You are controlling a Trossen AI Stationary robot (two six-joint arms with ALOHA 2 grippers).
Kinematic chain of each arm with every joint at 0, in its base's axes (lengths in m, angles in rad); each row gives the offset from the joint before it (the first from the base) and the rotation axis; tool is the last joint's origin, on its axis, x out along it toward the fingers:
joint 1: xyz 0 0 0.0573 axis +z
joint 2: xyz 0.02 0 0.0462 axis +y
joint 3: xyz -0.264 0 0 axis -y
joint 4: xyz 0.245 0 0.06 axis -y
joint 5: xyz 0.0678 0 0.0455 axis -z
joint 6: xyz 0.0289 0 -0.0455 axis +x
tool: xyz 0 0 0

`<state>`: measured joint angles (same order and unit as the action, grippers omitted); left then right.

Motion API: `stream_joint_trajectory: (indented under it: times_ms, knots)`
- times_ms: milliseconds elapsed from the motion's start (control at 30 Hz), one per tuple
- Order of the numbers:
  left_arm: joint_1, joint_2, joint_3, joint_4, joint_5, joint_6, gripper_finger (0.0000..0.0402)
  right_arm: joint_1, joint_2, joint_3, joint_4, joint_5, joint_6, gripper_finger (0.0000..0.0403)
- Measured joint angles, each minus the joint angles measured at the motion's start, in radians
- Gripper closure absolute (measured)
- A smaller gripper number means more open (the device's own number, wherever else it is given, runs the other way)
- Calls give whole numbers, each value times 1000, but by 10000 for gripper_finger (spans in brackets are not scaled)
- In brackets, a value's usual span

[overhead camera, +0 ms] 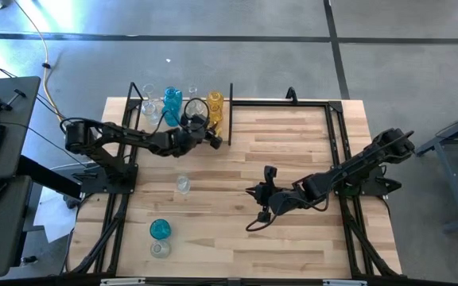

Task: Sort vases onto shelf
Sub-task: Put the yellow vase on the shelf aligned with the other yellow vase

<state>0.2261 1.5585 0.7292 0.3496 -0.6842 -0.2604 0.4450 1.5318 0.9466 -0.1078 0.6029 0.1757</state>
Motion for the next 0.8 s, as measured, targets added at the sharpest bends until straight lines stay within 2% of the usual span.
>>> stream_joint_trajectory:
  times_ms: [800]
  knots:
    - [9,0,0,-5,18,1,220,0,0,0,0,0,2,401]
